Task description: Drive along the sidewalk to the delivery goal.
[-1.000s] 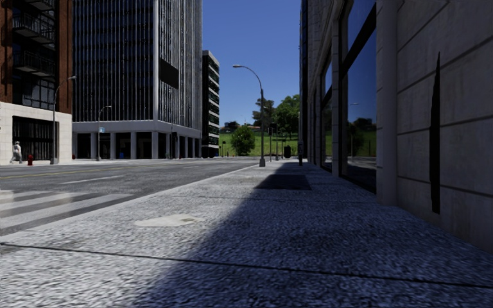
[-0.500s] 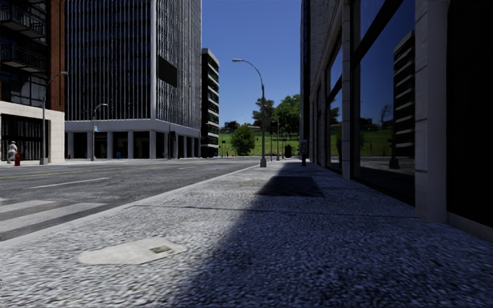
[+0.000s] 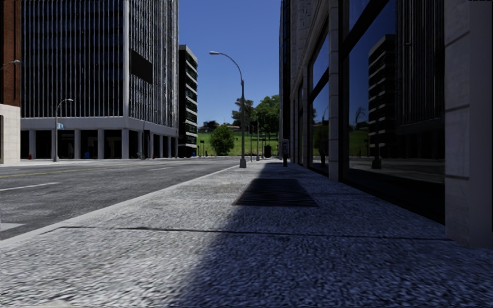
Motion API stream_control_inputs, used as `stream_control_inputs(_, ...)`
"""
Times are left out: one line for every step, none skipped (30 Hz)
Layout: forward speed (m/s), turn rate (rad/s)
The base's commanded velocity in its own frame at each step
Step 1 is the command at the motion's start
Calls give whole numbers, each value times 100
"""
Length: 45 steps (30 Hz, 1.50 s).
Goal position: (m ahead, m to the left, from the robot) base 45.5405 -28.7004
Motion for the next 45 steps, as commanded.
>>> stream_control_inputs(190, 0)
stream_control_inputs(190, 0)
stream_control_inputs(190, 0)
stream_control_inputs(190, 0)
stream_control_inputs(190, 0)
stream_control_inputs(190, 0)
stream_control_inputs(190, 0)
stream_control_inputs(190, 0)
stream_control_inputs(190, -8)
stream_control_inputs(190, -85)
stream_control_inputs(190, -85)
stream_control_inputs(190, -101)
stream_control_inputs(190, -106)
stream_control_inputs(190, -60)
stream_control_inputs(190, -9)
stream_control_inputs(190, -9)
stream_control_inputs(190, 0)
stream_control_inputs(190, 0)
stream_control_inputs(190, 0)
stream_control_inputs(190, 0)
stream_control_inputs(190, 0)
stream_control_inputs(190, 0)
stream_control_inputs(190, 0)
stream_control_inputs(190, 0)
stream_control_inputs(190, 0)
stream_control_inputs(190, 0)
stream_control_inputs(190, 0)
stream_control_inputs(190, 0)
stream_control_inputs(190, 0)
stream_control_inputs(190, 0)
stream_control_inputs(190, 0)
stream_control_inputs(190, 0)
stream_control_inputs(190, 0)
stream_control_inputs(190, 0)
stream_control_inputs(190, 0)
stream_control_inputs(190, 0)
stream_control_inputs(190, 0)
stream_control_inputs(190, 0)
stream_control_inputs(190, 0)
stream_control_inputs(190, 0)
stream_control_inputs(190, 0)
stream_control_inputs(190, 0)
stream_control_inputs(190, 0)
stream_control_inputs(190, 0)
stream_control_inputs(190, 0)
